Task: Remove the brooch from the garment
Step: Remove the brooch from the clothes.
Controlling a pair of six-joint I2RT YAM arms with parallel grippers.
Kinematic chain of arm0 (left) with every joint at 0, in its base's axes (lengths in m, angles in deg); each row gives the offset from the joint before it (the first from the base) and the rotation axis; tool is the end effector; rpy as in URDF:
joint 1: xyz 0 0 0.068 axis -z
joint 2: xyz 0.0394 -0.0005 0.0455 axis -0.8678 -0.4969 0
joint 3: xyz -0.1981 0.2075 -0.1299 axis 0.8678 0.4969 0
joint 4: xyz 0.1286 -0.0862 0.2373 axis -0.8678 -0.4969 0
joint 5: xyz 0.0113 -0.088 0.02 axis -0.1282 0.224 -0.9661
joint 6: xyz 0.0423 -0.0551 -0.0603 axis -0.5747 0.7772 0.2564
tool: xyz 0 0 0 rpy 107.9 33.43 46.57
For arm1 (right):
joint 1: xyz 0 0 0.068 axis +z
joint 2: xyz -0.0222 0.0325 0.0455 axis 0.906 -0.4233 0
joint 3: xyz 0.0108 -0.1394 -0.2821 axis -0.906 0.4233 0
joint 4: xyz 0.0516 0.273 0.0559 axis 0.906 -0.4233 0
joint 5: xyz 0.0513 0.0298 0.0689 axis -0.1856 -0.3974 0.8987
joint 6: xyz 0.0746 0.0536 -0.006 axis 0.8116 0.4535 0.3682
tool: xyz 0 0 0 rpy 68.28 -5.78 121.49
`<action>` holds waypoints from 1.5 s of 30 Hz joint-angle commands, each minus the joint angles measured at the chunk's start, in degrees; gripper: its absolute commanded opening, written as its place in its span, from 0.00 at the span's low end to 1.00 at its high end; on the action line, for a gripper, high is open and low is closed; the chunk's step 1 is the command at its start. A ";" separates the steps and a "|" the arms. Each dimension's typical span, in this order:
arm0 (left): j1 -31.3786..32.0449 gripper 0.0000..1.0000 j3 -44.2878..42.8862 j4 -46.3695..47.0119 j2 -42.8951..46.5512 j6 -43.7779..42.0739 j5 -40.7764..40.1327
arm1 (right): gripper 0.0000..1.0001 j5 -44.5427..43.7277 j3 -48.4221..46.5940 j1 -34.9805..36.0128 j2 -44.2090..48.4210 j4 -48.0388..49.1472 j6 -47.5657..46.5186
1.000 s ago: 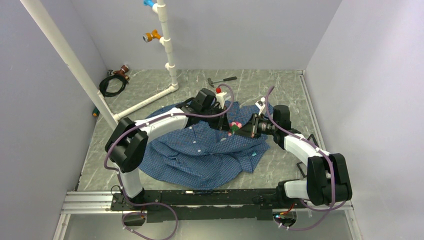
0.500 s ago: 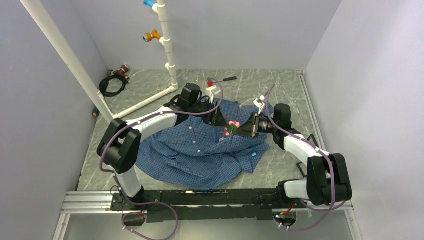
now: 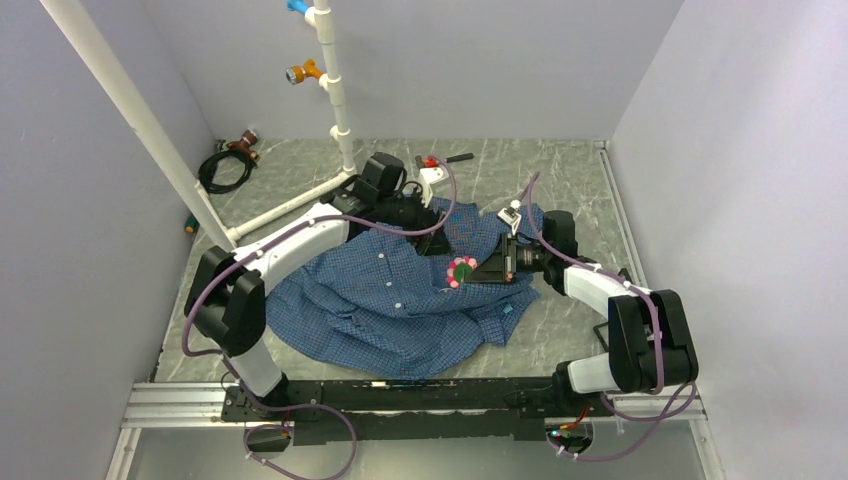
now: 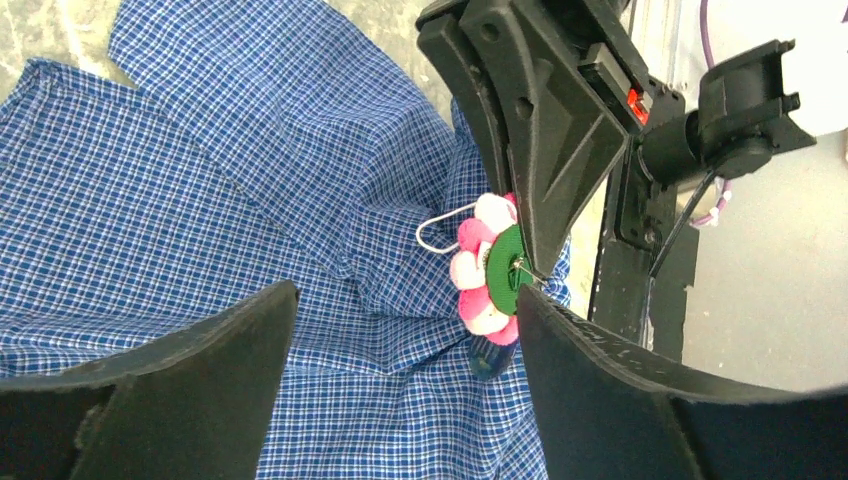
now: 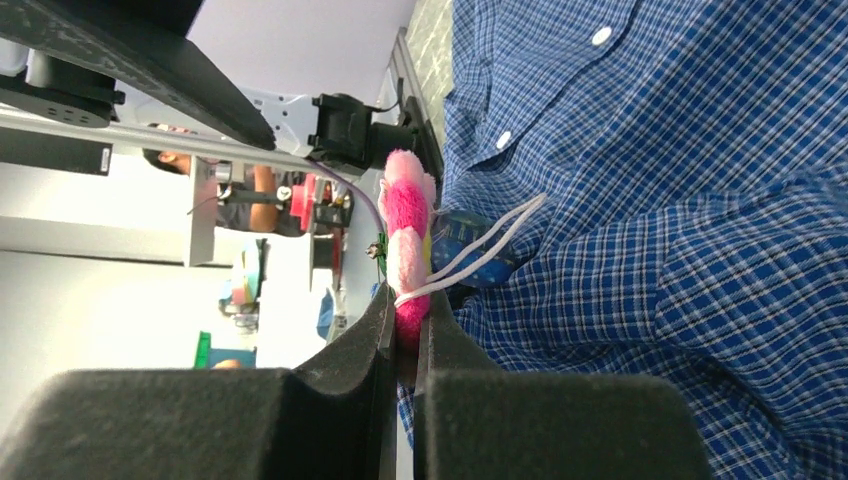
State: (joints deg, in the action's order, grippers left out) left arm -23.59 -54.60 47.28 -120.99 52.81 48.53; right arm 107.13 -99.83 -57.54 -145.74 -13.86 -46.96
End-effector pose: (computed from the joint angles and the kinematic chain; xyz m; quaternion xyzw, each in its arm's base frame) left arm 0.3179 -0.3052 0.3112 0.4233 0.7271 -0.4365 0.3187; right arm 0.2570 0.1137 0.2072 -0.1124 0.7503 0.6312 0.1613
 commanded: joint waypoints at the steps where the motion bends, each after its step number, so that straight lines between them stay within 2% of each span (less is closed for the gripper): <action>1: 0.97 0.79 -7.01 -8.69 -2.47 -5.54 3.45 | 0.00 4.00 -3.64 -0.04 -0.06 -9.85 -7.51; 5: 2.20 0.70 -9.05 -11.83 -4.84 -6.54 5.93 | 0.00 4.28 -3.52 0.29 0.33 -10.77 -8.26; 19: 6.02 0.70 -9.88 -12.60 -7.37 -5.31 4.00 | 0.00 4.58 -4.49 1.54 0.26 -12.86 -10.44; 45: 7.39 0.63 -11.60 -13.74 -8.80 -4.10 1.06 | 0.00 4.01 -5.02 1.98 1.48 -14.45 -11.05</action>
State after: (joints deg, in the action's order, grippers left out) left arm -16.55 -63.87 33.49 -129.23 48.53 50.76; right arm 109.77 -102.47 -55.81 -145.92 -28.44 -56.97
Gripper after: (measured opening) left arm 0.641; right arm 0.050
